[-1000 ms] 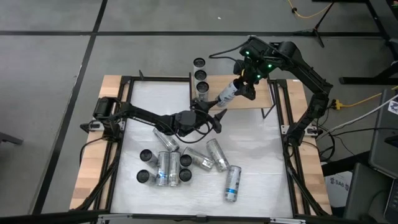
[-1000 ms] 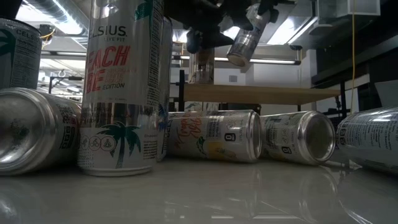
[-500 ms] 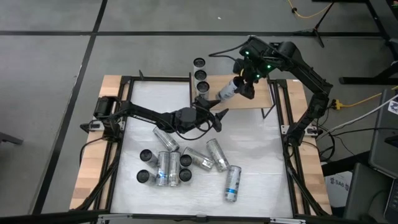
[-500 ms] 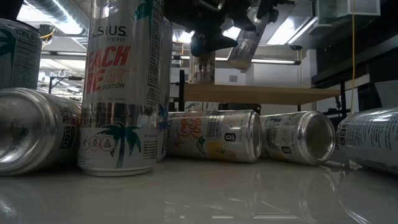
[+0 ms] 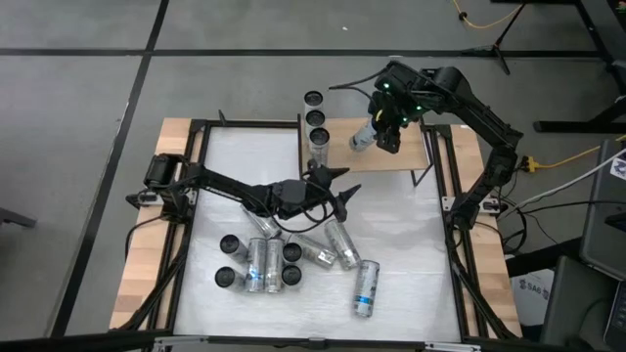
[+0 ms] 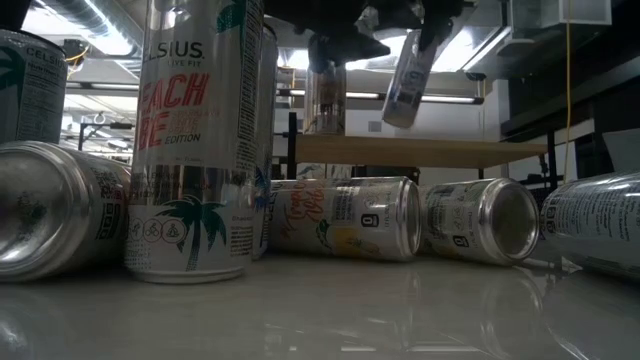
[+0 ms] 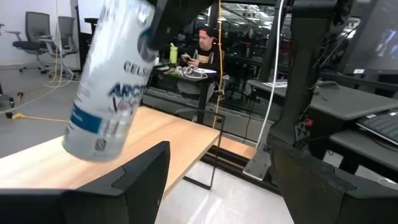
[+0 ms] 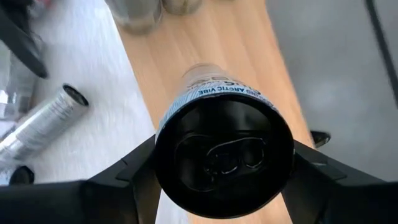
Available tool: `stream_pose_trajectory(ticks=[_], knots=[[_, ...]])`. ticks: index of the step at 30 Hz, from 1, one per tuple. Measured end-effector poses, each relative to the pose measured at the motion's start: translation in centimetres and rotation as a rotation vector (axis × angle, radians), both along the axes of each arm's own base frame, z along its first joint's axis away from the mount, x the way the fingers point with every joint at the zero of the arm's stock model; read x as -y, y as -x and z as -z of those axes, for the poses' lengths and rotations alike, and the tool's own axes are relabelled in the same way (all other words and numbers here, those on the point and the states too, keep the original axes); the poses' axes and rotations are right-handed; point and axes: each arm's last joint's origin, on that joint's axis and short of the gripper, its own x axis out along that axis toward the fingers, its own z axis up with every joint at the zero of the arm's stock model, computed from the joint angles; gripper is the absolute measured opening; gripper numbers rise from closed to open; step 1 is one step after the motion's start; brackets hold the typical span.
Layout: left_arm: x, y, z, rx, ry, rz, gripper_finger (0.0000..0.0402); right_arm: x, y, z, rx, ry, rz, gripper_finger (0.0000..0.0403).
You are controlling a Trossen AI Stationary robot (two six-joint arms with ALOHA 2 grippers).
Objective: Place canned beverage on shelf
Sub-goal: Put the blue soda can on the shelf
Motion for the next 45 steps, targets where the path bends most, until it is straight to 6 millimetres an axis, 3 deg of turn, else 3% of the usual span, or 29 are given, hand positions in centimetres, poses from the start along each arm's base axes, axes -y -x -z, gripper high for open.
stream_pose_trajectory(ticks=[8,28,45], knots=[[0.6,0.0,0.0,-0.001,0.000,0.015,0.0272,0.3,-0.5,2.5,-0.090,-0.036,-0.015,0.0245],[0.6,0.0,0.0,-0.001,0.001,0.014,0.0272,0.3,-0.5,2.6,-0.102,-0.044,-0.015,0.0282],[0.6,0.0,0.0,0.000,0.001,0.014,0.0272,0.6,-1.0,2.6,-0.064,-0.019,-0.014,0.0282]])
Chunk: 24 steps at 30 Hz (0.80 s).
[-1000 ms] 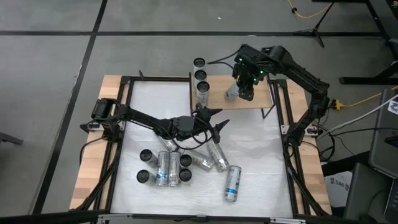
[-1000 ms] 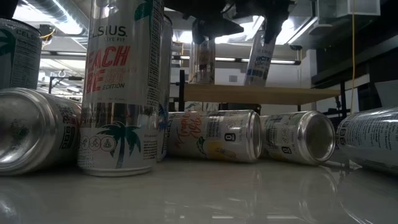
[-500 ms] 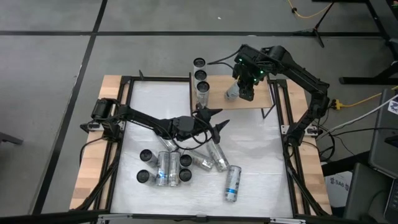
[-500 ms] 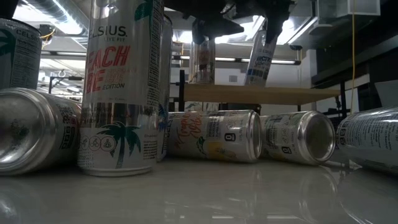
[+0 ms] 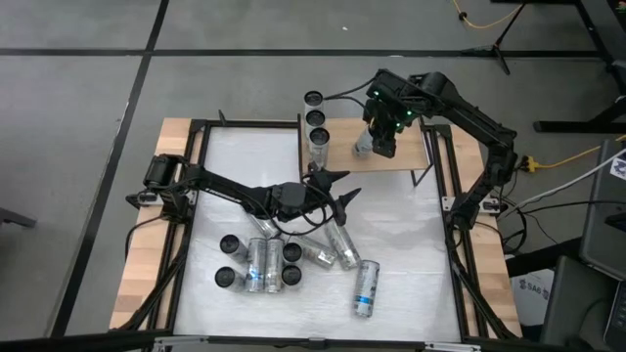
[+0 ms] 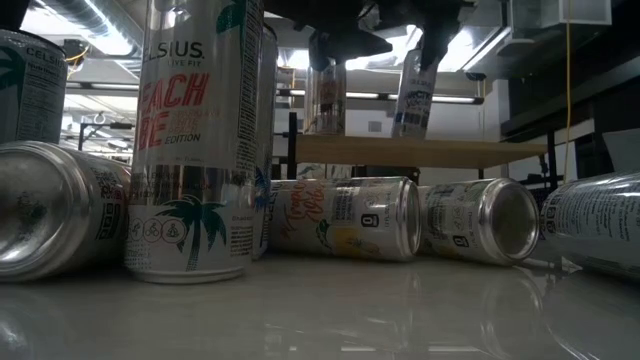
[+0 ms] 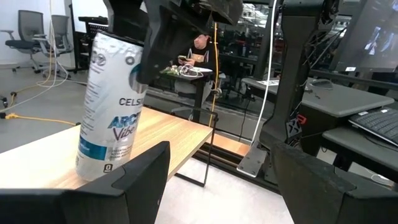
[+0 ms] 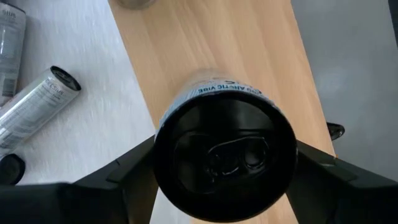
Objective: Place canned beverage on shelf
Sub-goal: Put the blue soda can on the shelf
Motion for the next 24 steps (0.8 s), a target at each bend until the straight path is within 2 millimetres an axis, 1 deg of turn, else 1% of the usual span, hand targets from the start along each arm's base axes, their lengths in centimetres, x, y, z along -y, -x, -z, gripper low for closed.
stream_pose_trajectory(ticks=[24], knots=[[0.00,0.00,0.00,0.000,0.000,0.000,0.0272,0.15,-0.25,-0.09,0.022,0.022,-0.016,0.0282]])
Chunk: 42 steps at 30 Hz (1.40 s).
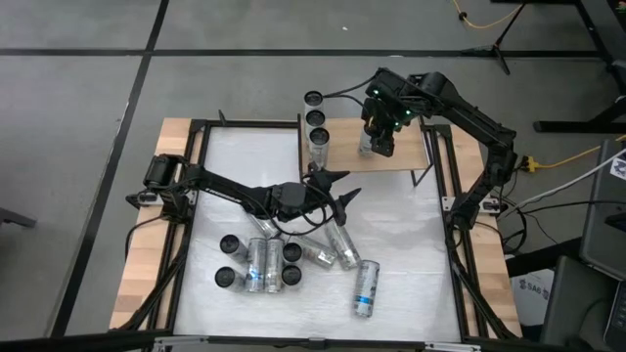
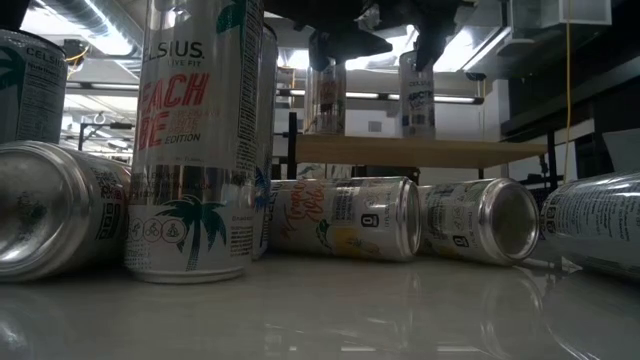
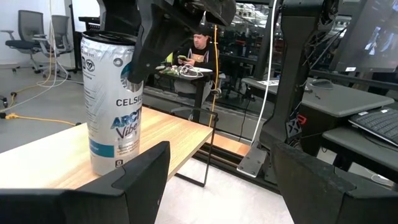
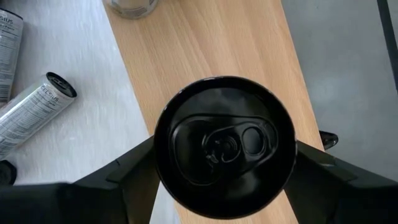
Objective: Place canned beverage on shelf
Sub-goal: Put the blue soda can on the shelf
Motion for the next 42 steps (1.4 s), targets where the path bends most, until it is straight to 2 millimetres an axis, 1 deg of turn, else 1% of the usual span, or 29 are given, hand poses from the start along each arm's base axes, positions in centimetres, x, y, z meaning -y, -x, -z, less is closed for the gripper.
stream_pose_trajectory(ticks=[17,19,26,29,33,38,42], knots=[[0.0,0.0,0.0,0.000,0.000,0.000,0.0272,0.0,0.0,0.0,0.002,0.001,0.000,0.0286],[0.0,0.0,0.0,0.000,0.000,0.000,0.0272,0.0,0.0,-0.1,0.009,0.005,0.000,0.0298],[0.0,0.0,0.0,0.000,0.000,0.000,0.0272,0.0,0.0,-0.2,0.008,0.004,0.000,0.0359],[0.0,0.0,0.0,0.000,0.000,0.000,0.0272,0.0,0.1,-0.2,0.007,0.004,0.000,0.0373],[0.0,0.0,0.0,-0.001,-0.002,0.000,0.0272,-0.1,0.1,-0.2,0.006,0.003,0.000,0.0378],[0.0,0.0,0.0,-0.001,-0.002,0.000,0.0272,-0.2,0.4,-1.5,0.049,0.025,-0.001,0.0377],[0.0,0.2,-0.5,0.008,-0.002,-0.001,0.0272,-0.6,1.2,-3.1,0.070,0.038,0.000,0.0377]])
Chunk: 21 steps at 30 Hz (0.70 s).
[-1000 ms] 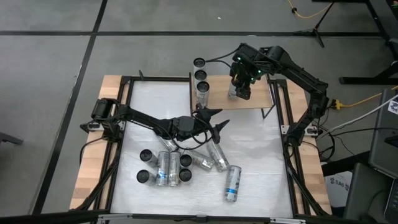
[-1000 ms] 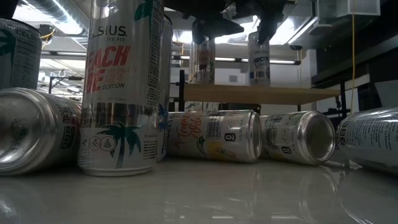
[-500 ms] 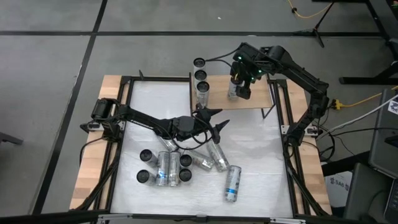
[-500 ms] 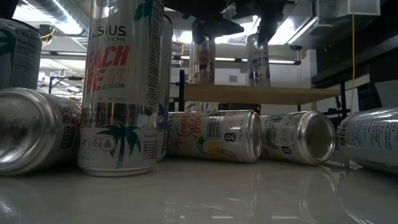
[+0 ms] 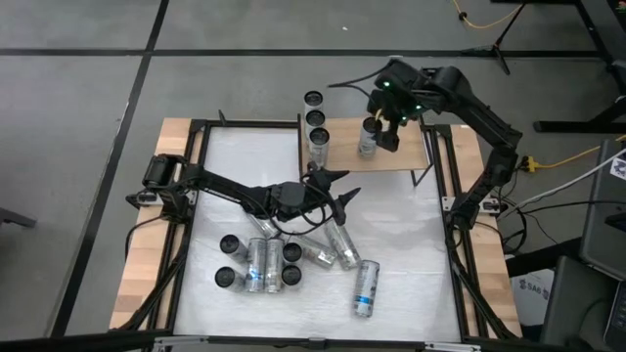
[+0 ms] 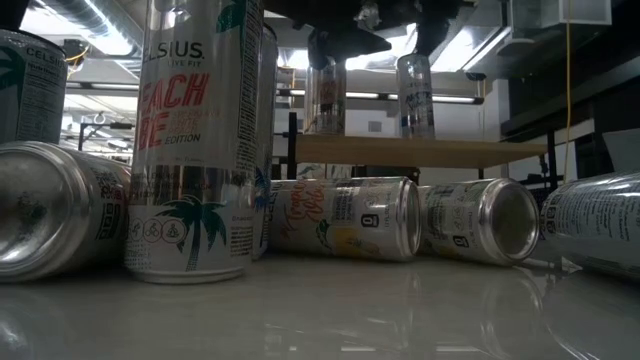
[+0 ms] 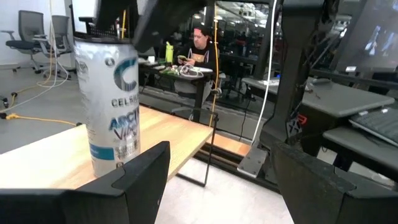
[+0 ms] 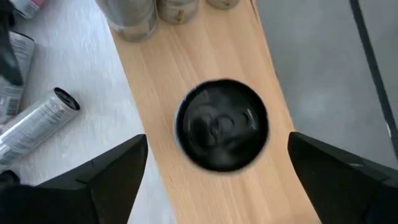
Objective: Place canned beverage on shelf
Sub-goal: Put the blue soda can on the shelf
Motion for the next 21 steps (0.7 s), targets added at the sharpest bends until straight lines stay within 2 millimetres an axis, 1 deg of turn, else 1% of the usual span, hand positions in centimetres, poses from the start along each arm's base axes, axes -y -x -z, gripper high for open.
stream_pose_trajectory(ticks=[3,6,9,13,17,19,21], knots=[[-0.1,0.6,-1.4,0.002,-0.057,-0.003,0.0272,-0.3,0.6,-1.2,0.027,0.014,0.001,0.0377],[-0.2,1.7,-3.5,0.008,-0.132,-0.010,0.0272,-0.8,1.6,-2.3,0.069,0.031,0.003,0.0376],[-0.4,3.3,-5.9,-0.009,-0.174,-0.014,0.0272,-1.5,2.8,-3.1,0.101,0.040,0.016,0.0376],[-1.0,6.2,-8.6,-0.078,-0.200,-0.022,0.0272,-2.2,4.2,-4.0,0.140,0.046,0.036,0.0376],[-1.9,9.0,-10.2,-0.174,-0.204,-0.033,0.0272,-3.0,5.6,-4.8,0.179,0.060,0.048,0.0376],[-2.3,10.3,-10.6,-0.219,-0.201,-0.038,0.0272,-3.3,6.2,-4.7,0.179,0.060,0.048,0.0376],[-2.7,11.5,-11.1,-0.252,-0.186,-0.047,0.0272,-3.5,6.7,-4.0,0.174,0.058,0.049,0.0376]])
